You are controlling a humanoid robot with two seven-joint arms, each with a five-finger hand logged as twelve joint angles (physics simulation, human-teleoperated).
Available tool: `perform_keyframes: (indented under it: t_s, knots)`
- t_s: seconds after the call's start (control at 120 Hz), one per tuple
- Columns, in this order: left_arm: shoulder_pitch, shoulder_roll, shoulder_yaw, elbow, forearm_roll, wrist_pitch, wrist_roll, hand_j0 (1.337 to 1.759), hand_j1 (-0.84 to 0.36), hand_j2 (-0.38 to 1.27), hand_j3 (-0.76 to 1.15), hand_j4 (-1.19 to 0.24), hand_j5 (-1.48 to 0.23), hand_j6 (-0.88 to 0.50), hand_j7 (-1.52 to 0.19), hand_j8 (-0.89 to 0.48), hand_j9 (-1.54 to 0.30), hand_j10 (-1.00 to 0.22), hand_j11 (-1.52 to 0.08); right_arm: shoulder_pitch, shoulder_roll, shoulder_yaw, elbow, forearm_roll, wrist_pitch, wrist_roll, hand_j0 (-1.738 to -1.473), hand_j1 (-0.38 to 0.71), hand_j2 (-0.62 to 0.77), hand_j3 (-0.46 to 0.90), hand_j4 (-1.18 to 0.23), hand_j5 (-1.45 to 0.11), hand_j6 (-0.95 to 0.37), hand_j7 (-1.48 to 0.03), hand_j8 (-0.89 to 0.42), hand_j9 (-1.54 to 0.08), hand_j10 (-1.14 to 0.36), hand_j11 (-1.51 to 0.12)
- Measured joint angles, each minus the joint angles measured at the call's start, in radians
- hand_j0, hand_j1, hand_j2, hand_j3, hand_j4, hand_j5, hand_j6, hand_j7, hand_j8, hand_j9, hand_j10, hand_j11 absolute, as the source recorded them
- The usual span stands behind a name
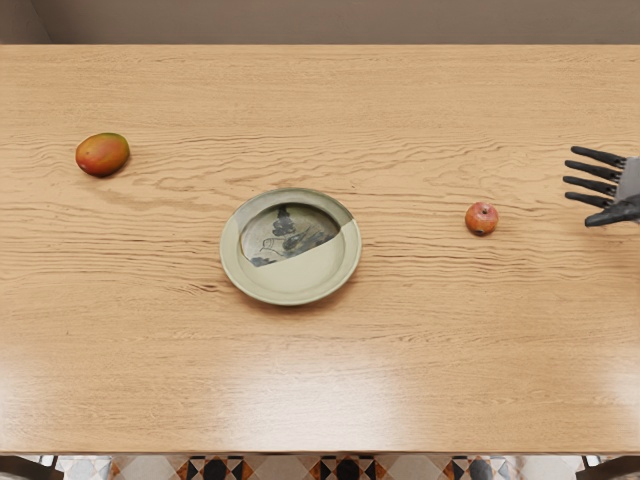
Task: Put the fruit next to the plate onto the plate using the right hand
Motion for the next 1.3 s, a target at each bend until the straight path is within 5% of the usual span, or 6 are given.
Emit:
perform_keyframes:
  t_s: [0.108,0.167,0.333,0.492,0.85,1.3]
  knots:
    - [0.0,0.0,0.0,0.0,0.0,0.0,0.0,1.658,0.34,0.0,0.0,-0.01,-0.01,-0.01,-0.01,-0.01,-0.01,-0.01,-0.01,0.016,-0.001,0.005,0.022,-0.003,0.0,-0.034,-1.658,-0.35,0.0,0.0,0.0,0.0,0.0,0.0,0.0,0.0,0.0,0.0]
    - [0.0,0.0,0.0,0.0,0.0,0.0,0.0,1.658,0.34,0.0,0.0,-0.01,-0.01,-0.01,-0.01,-0.01,-0.01,-0.01,-0.01,0.043,-0.015,0.015,0.051,-0.084,0.0,-0.106,-1.658,-0.35,0.0,0.0,0.0,0.0,0.0,0.0,0.0,0.0,0.0,0.0]
    - [0.0,0.0,0.0,0.0,0.0,0.0,0.0,1.658,0.34,0.0,0.0,-0.01,-0.01,-0.01,-0.01,-0.01,-0.01,-0.01,-0.01,0.072,-0.123,0.068,0.437,-0.573,-0.071,-0.247,-1.658,-0.35,0.0,0.0,0.0,0.0,0.0,0.0,0.0,0.0,0.0,0.0]
    - [0.0,0.0,0.0,0.0,0.0,0.0,0.0,1.658,0.34,0.0,0.0,-0.01,-0.01,-0.01,-0.01,-0.01,-0.01,-0.01,-0.01,0.077,-0.03,0.071,0.57,-0.851,-0.304,-0.301,-1.658,-0.35,0.0,0.0,0.0,0.0,0.0,0.0,0.0,0.0,0.0,0.0]
    - [0.0,0.0,0.0,0.0,0.0,0.0,0.0,1.658,0.34,0.0,0.0,-0.01,-0.01,-0.01,-0.01,-0.01,-0.01,-0.01,-0.01,0.071,0.28,0.003,0.463,-1.188,-0.543,-0.327,-1.658,-0.27,-0.01,0.0,-0.07,-0.09,-0.07,-0.09,-0.07,-0.09,-0.07,-0.09]
    - [0.0,0.0,0.0,0.0,0.0,0.0,0.0,1.658,0.34,0.0,0.0,-0.01,-0.01,-0.01,-0.01,-0.01,-0.01,-0.01,-0.01,0.071,0.346,-0.116,0.409,-1.261,-0.711,-0.326,-1.658,-0.08,-0.04,0.0,-0.23,-0.29,-0.23,-0.29,-0.23,-0.29,-0.23,-0.29]
